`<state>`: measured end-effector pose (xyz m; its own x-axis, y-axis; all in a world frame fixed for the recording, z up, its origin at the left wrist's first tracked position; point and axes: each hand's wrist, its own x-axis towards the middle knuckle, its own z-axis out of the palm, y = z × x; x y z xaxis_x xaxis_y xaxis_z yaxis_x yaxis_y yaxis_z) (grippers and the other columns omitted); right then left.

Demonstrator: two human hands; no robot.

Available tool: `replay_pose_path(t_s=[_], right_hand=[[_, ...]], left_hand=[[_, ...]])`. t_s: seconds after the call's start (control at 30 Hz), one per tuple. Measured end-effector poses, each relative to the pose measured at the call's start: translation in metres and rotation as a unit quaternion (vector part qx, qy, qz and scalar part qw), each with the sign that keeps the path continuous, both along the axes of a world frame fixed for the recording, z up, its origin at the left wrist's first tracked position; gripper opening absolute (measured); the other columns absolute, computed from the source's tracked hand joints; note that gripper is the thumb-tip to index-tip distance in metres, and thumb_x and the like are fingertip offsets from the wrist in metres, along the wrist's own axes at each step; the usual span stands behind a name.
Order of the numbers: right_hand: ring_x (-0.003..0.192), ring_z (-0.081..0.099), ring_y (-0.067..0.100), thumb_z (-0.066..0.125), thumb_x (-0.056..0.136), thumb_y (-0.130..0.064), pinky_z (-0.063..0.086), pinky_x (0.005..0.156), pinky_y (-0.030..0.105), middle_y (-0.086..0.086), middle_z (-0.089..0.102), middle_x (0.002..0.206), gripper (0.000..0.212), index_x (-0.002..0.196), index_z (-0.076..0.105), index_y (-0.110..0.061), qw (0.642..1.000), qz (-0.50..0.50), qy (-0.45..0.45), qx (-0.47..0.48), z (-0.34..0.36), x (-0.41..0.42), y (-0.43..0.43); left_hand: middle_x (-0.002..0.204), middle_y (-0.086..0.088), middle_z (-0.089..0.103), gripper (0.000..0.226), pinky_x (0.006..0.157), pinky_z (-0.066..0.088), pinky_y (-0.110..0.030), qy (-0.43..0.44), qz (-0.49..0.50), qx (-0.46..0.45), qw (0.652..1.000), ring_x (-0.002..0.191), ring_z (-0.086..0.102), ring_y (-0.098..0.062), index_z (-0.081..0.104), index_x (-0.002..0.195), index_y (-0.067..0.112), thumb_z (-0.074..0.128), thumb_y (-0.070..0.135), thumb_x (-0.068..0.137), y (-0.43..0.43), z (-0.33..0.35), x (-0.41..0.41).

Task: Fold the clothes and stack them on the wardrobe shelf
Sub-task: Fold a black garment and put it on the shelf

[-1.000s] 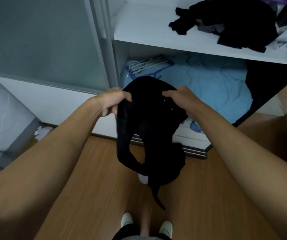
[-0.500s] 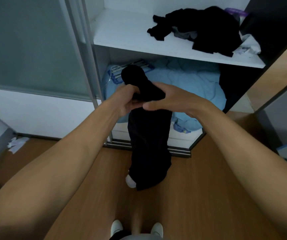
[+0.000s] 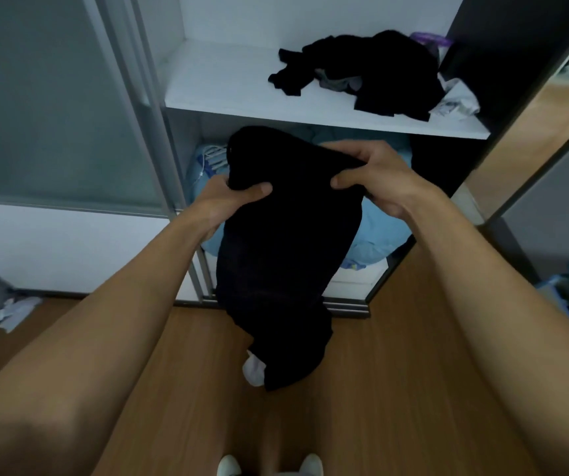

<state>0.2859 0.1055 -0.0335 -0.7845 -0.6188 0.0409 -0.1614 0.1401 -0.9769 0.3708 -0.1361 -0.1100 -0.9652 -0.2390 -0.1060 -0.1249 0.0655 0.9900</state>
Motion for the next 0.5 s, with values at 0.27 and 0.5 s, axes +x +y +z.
replay_pose_path(t_s=[0.27, 0.5], right_hand=[[0.104, 0.072, 0.022, 0.075, 0.088, -0.017, 0.055, 0.098, 0.034, 0.007, 0.077, 0.108, 0.029, 0.115, 0.069, -0.009, 0.980, -0.112, -0.150, -0.064, -0.065, 0.018, 0.002], [0.082, 0.076, 0.022, 0.074, 0.089, -0.020, 0.062, 0.070, 0.033, 0.010, 0.078, 0.095, 0.018, 0.102, 0.073, -0.008, 0.953, -0.131, -0.260, -0.087, -0.041, 0.011, -0.001]], left_hand=[[0.093, -0.001, 0.079, 0.040, 0.068, 0.058, -0.024, 0.029, 0.089, 0.128, 0.987, 0.089, 0.075, -0.019, 0.069, 0.104, 0.012, 0.078, 0.044, 0.081, 0.014, 0.015, -0.010], [0.119, -0.004, 0.073, 0.083, 0.098, 0.051, -0.033, -0.116, -0.087, 0.086, 0.986, 0.112, 0.068, -0.019, 0.065, 0.122, 0.019, 0.089, 0.061, 0.054, -0.011, -0.046, 0.030]])
